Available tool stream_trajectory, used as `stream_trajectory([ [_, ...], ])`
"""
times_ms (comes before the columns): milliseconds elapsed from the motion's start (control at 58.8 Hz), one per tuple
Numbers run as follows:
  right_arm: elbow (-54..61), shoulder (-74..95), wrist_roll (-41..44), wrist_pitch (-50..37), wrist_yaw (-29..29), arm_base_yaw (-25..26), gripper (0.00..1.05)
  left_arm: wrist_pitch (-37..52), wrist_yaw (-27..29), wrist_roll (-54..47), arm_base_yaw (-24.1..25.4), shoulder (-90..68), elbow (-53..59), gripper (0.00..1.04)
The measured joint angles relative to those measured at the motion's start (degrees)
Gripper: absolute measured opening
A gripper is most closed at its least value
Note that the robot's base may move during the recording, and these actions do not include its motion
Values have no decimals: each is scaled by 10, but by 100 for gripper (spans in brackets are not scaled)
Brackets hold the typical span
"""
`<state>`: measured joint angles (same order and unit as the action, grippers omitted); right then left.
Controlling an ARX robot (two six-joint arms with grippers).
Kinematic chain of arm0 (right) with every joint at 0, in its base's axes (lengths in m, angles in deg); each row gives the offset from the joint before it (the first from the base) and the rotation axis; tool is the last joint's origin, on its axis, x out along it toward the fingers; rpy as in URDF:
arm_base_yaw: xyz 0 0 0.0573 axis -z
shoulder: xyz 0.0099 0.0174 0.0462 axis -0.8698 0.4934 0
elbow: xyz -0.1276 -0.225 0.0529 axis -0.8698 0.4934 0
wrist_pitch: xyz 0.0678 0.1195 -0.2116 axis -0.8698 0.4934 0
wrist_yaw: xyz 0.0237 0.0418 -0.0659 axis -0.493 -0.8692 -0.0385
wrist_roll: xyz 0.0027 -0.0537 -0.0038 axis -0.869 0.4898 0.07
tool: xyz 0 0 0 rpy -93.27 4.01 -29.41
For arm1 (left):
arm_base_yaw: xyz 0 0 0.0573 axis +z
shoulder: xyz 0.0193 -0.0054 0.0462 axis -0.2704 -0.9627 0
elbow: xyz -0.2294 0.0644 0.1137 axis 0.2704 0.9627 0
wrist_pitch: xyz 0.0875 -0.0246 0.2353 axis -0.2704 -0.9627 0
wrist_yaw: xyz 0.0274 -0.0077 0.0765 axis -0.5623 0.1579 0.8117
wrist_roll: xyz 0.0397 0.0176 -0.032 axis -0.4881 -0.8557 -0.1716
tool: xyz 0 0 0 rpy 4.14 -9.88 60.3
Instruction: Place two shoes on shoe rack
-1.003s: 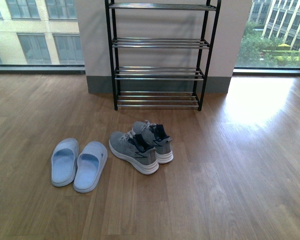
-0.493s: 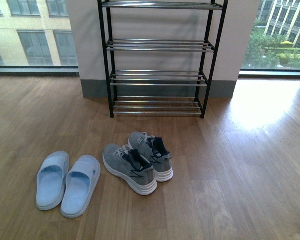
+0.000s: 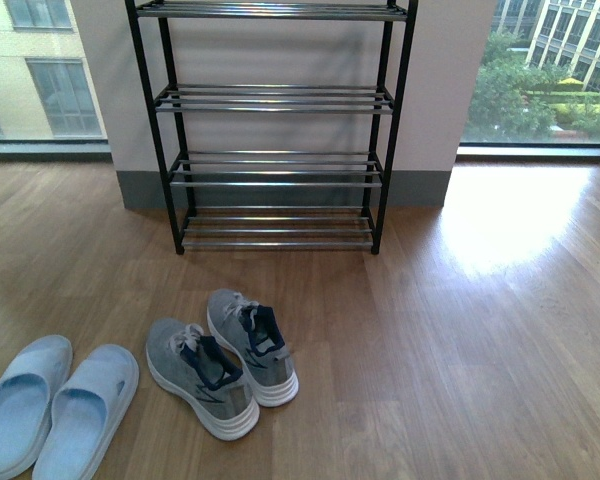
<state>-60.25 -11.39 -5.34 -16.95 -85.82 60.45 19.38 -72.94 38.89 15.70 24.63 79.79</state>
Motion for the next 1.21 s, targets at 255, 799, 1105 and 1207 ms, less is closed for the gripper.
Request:
stream_trajectory([
  [255,0,0,0,0,0,0,95,0,0,0,0,0,0,95],
  [799,0,0,0,0,0,0,95,0,0,0,0,0,0,95],
  [1105,0,1,0,0,0,0,95,114,175,337,-97,-243,-32,95],
  [1207,0,1,0,0,0,0,95,228,132,477,-112,-450,-82,95],
])
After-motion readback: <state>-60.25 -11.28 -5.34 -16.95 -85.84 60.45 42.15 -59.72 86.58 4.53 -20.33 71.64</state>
